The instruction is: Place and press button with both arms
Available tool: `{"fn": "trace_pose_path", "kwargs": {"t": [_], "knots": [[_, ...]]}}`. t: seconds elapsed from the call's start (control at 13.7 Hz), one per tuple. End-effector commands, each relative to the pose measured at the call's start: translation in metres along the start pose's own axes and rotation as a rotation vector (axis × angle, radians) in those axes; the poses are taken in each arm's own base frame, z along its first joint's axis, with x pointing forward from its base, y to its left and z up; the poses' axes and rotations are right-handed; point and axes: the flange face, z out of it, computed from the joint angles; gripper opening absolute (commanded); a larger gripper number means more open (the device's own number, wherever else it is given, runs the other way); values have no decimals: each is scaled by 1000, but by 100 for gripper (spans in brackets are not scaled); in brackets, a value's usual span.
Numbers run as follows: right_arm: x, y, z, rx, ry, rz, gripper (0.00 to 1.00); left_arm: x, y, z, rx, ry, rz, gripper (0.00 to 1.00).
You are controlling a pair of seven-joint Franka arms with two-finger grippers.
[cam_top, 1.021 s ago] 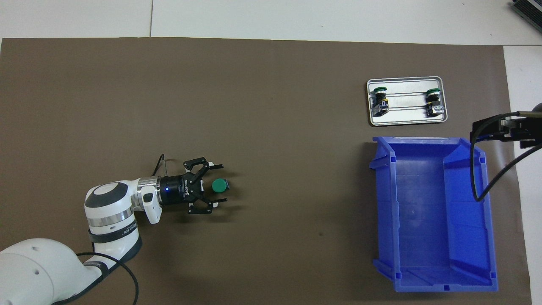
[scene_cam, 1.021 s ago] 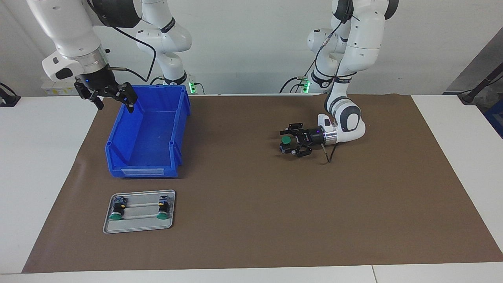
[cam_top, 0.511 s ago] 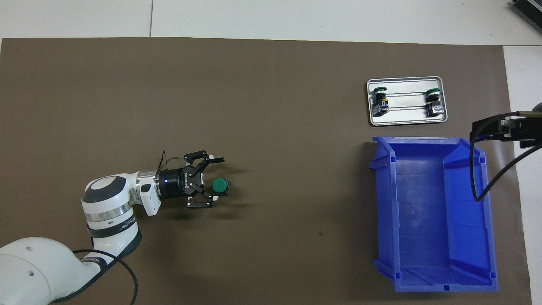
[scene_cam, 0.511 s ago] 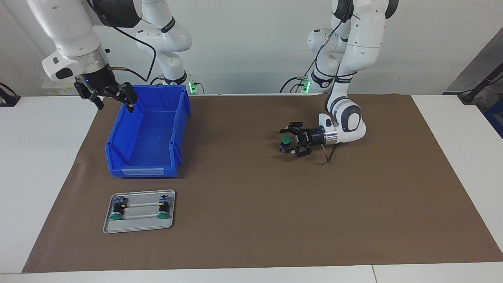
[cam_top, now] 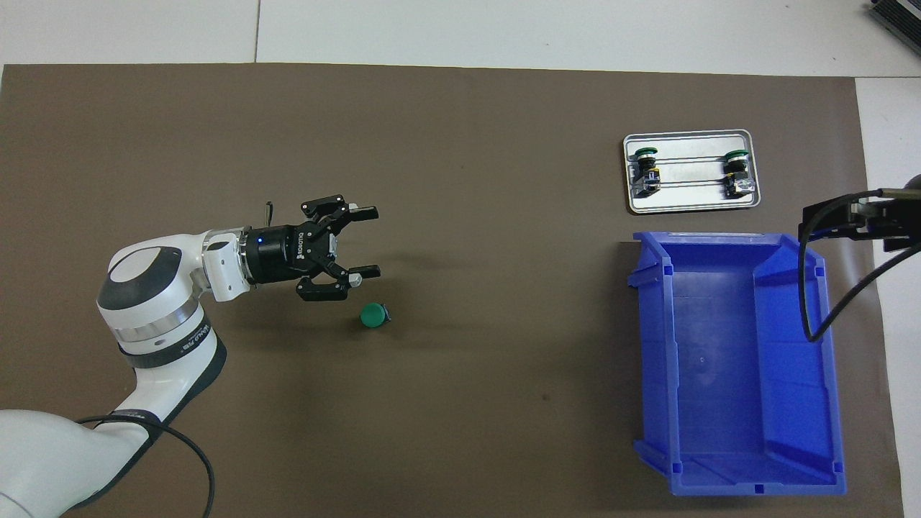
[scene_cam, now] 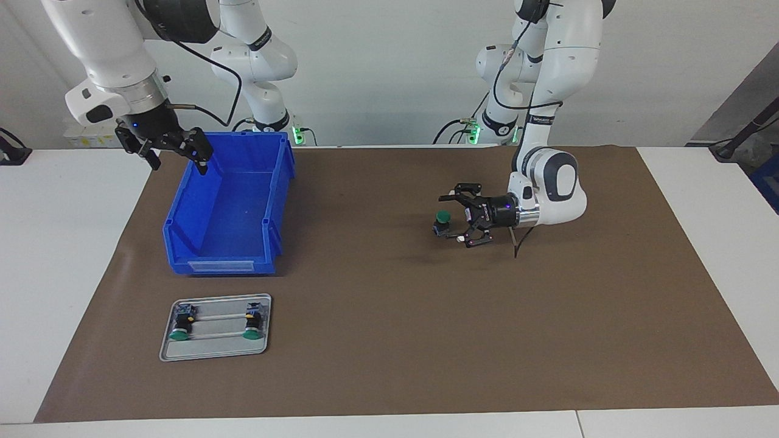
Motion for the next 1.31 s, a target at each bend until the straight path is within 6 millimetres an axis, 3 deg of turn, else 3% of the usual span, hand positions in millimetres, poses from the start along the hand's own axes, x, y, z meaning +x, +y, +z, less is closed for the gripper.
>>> {"fn": "trace_pose_path", "kwargs": {"t": [0.0, 0.29, 0.58, 0.73, 0.95, 1.24], "knots": [[-3, 0, -1, 0, 6, -21, 100, 29, -6, 3, -2, 15, -74, 100], [-3, 1, -1, 0, 6, -19, 100, 85, -13, 7, 15, 4, -179, 100], [-3, 1, -1, 0, 6, -19, 100, 143, -1, 15, 125, -115, -261, 100], [-3, 1, 0, -1, 4, -21, 100, 164, 19, 20, 146, -184, -300, 100], [-3, 1, 0, -1, 4, -21, 100, 195, 48, -1, 236, -407, -328, 100], [-3, 1, -1, 0, 6, -19, 100, 229, 90, -19, 515, -714, -426, 100]]}}
